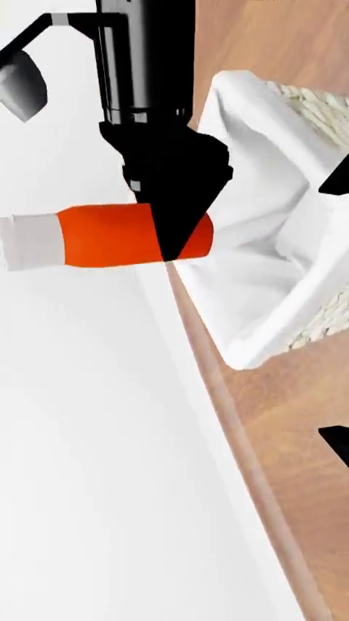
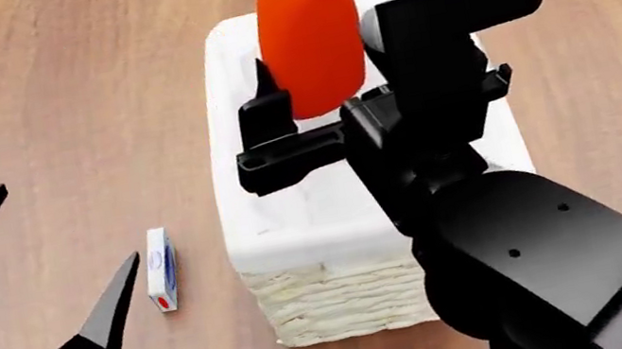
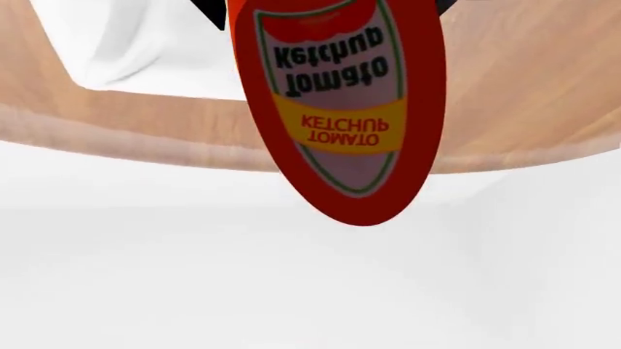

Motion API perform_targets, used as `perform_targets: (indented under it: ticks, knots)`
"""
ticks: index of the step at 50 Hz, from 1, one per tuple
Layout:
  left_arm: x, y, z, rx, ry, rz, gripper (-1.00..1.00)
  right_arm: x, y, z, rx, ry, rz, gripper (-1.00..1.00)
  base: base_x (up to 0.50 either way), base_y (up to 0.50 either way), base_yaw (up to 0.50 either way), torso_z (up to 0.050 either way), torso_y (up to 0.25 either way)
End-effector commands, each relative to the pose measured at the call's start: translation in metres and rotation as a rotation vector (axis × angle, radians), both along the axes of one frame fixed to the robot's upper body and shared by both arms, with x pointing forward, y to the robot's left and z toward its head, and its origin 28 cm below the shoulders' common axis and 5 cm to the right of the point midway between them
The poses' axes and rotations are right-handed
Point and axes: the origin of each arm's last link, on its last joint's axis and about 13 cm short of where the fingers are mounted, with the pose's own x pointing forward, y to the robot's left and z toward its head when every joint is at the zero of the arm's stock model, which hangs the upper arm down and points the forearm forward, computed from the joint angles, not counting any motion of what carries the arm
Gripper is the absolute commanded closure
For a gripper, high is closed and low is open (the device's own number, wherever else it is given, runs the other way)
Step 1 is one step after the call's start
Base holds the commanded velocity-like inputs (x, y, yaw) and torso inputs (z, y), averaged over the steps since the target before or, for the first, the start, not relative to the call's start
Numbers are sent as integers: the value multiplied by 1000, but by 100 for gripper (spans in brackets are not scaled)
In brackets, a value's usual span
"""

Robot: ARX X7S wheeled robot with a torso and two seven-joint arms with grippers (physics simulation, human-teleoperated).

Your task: Pick up the ketchup, and put it in the basket.

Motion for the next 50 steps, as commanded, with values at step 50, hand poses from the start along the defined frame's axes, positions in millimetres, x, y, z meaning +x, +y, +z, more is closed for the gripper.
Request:
perform_targets:
  ticks: [50]
  knots:
    - [-35, 2, -71, -307, -40, 128, -100, 53, 32, 59, -52, 415, -309, 100, 0, 0, 0, 0, 0]
